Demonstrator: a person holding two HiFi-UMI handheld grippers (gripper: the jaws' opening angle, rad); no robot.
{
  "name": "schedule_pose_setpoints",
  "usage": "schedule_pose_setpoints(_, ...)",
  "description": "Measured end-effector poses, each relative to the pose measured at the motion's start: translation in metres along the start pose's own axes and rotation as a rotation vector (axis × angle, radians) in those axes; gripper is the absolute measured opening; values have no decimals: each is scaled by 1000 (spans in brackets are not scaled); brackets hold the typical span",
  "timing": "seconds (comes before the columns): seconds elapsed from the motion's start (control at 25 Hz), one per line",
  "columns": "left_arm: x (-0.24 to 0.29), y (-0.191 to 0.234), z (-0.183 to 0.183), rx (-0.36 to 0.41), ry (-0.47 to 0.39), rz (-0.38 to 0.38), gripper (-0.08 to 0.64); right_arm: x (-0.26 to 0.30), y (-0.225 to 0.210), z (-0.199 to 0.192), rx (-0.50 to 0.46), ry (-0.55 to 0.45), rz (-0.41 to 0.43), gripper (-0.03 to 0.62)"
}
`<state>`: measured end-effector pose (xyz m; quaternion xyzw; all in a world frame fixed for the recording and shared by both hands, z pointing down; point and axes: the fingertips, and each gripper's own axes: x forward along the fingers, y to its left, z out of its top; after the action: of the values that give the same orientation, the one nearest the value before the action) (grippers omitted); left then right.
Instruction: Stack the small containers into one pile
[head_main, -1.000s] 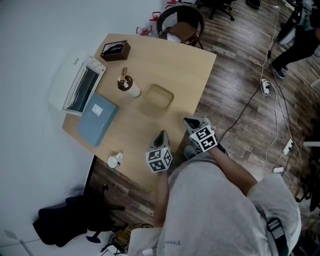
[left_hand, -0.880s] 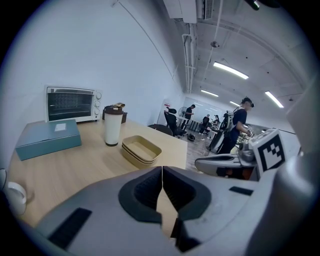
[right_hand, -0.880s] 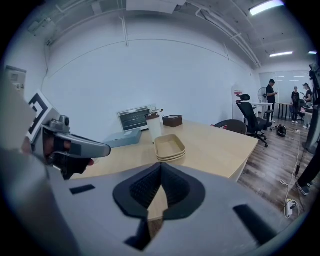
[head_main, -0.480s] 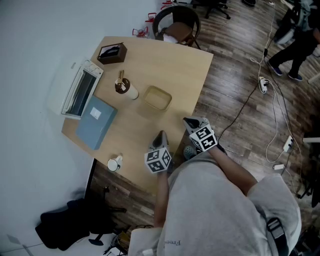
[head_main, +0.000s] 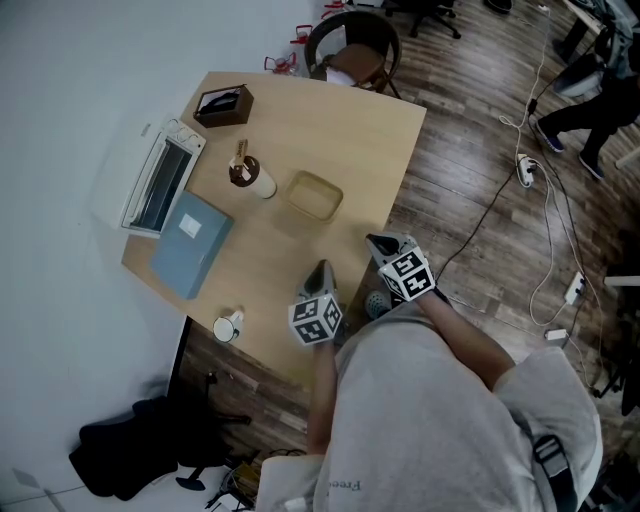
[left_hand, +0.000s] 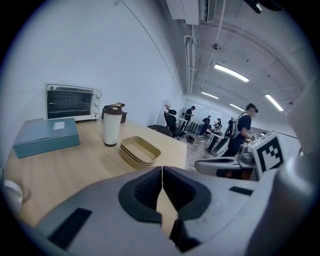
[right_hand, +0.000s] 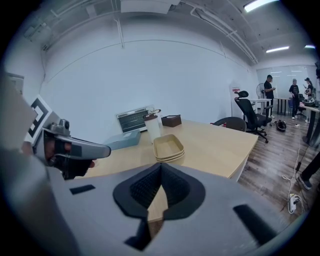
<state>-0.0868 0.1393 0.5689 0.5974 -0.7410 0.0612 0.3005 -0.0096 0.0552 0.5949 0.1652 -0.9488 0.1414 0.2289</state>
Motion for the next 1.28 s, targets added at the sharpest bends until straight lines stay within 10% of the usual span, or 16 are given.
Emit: schedule_pose_setpoints(1.28,-1,3,-3,13,5,-4,7,3,10,1,-6,-13,23,2)
